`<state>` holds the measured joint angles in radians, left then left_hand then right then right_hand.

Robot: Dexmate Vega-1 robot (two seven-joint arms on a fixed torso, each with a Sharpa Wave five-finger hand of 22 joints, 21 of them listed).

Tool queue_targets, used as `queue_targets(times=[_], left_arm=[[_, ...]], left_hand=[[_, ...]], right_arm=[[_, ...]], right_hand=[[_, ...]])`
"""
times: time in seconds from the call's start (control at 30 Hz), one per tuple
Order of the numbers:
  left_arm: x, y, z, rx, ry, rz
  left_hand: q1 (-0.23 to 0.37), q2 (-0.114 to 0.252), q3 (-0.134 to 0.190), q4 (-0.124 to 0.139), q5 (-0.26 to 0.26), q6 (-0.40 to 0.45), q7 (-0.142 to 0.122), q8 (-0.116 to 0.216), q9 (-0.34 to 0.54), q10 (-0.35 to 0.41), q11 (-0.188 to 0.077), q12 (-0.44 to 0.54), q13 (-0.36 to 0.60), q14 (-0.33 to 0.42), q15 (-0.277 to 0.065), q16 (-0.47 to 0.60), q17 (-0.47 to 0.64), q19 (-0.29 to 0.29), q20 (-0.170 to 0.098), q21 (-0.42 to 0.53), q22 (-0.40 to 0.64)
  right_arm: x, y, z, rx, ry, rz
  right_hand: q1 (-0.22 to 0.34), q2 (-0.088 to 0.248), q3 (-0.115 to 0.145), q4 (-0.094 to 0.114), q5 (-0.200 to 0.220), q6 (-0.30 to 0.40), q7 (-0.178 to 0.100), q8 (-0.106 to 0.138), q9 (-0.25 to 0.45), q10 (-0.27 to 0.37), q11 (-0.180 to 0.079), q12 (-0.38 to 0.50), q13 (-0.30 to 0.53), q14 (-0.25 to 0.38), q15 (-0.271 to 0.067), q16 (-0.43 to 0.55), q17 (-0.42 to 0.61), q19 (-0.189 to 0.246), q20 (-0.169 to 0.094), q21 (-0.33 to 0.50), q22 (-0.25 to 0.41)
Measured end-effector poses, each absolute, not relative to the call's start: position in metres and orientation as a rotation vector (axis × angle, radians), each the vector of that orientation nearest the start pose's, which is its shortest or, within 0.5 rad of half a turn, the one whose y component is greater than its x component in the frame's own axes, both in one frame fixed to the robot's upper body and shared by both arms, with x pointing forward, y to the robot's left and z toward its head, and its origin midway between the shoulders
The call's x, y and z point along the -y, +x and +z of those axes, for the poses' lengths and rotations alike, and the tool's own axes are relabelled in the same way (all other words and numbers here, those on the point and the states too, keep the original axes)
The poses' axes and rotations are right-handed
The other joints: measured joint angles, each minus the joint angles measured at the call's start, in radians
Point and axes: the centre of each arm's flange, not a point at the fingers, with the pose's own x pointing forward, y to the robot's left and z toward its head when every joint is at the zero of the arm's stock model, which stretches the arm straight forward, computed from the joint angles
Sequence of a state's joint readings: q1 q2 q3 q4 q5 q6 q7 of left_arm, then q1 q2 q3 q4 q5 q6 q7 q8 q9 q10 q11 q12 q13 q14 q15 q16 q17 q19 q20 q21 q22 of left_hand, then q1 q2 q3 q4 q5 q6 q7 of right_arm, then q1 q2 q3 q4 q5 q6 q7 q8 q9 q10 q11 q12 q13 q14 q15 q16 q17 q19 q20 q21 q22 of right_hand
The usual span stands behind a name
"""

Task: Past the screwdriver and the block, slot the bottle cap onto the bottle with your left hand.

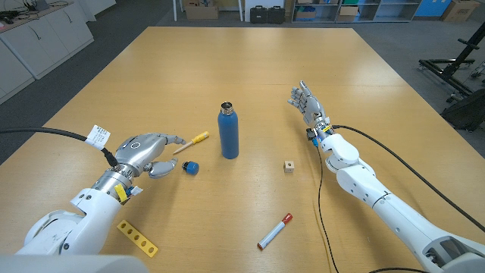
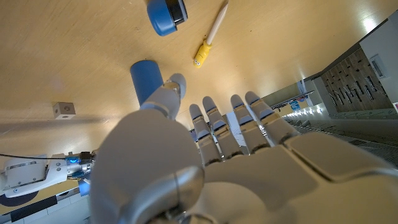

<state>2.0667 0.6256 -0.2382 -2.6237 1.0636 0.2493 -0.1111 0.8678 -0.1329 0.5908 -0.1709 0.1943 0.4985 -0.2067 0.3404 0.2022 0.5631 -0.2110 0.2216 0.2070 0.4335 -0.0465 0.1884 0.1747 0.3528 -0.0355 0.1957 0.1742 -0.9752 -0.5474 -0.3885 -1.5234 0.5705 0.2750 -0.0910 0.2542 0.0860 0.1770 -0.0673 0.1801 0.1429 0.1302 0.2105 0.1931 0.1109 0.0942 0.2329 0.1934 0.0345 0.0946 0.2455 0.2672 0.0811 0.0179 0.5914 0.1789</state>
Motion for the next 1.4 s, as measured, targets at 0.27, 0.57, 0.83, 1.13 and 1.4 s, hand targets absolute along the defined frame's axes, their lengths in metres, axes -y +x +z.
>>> queue_targets(times=[0.27,0.57,0.83,1.13,1.4], left_arm=[[-0.276,0.330,-0.078,0.444,1.684,0.177],[-0.274,0.332,-0.075,0.436,1.755,0.164],[-0.270,0.337,-0.077,0.409,1.850,0.141],[-0.266,0.345,-0.079,0.391,1.915,0.099],[-0.265,0.351,-0.079,0.392,1.932,0.082]], left_hand=[[-0.016,-0.016,-0.020,0.003,-0.006,-0.045,-0.008,-0.021,0.000,-0.039,-0.008,-0.021,0.000,-0.026,0.000,-0.004,0.005,-0.016,0.005,-0.003,0.000],[-0.029,-0.029,-0.042,0.005,-0.014,-0.088,-0.004,-0.042,0.000,-0.085,-0.006,-0.035,0.000,-0.053,0.004,-0.008,0.005,-0.029,0.007,-0.003,0.000],[-0.052,-0.032,-0.060,0.009,-0.021,-0.088,-0.004,-0.042,0.005,-0.096,-0.006,-0.035,0.000,-0.064,0.004,-0.008,0.005,-0.029,0.007,-0.003,0.000],[-0.066,-0.036,-0.086,0.006,-0.021,-0.108,0.015,-0.050,0.005,-0.126,0.004,-0.035,0.000,-0.132,0.006,-0.015,0.005,-0.039,-0.003,-0.003,0.000],[-0.066,-0.036,-0.090,0.004,-0.021,-0.113,0.021,-0.050,0.005,-0.129,0.000,-0.035,0.000,-0.134,0.005,-0.015,0.003,-0.039,-0.003,-0.003,0.000]], right_arm=[[0.252,0.610,-0.046,0.616,-0.008,0.215],[0.252,0.609,-0.046,0.616,-0.008,0.213],[0.253,0.607,-0.044,0.619,-0.007,0.208],[0.253,0.605,-0.045,0.614,-0.007,0.204],[0.254,0.603,-0.046,0.611,-0.007,0.199]], right_hand=[[0.000,0.000,0.000,0.000,0.000,0.000,0.000,0.000,0.000,0.000,0.000,0.000,0.000,0.000,0.000,0.000,0.000,0.000,0.000,-0.004,0.000],[0.000,0.000,0.000,0.000,0.000,0.000,0.000,0.000,0.000,0.000,0.000,0.000,0.000,0.000,0.000,0.000,0.000,0.000,0.000,-0.007,0.000],[0.000,0.000,0.000,0.000,0.000,0.000,0.000,0.000,0.000,0.000,0.000,0.000,0.000,0.000,0.000,0.000,0.000,0.000,0.000,-0.007,0.000],[0.000,0.000,0.000,0.000,0.000,0.000,0.000,0.000,0.000,0.000,0.000,0.000,0.000,0.000,0.000,0.000,0.000,0.000,0.000,-0.007,0.000],[0.000,0.000,0.000,0.000,0.000,0.000,0.000,0.000,0.000,0.000,0.000,0.000,0.000,0.000,0.000,0.000,0.000,0.000,0.000,-0.011,0.000]])
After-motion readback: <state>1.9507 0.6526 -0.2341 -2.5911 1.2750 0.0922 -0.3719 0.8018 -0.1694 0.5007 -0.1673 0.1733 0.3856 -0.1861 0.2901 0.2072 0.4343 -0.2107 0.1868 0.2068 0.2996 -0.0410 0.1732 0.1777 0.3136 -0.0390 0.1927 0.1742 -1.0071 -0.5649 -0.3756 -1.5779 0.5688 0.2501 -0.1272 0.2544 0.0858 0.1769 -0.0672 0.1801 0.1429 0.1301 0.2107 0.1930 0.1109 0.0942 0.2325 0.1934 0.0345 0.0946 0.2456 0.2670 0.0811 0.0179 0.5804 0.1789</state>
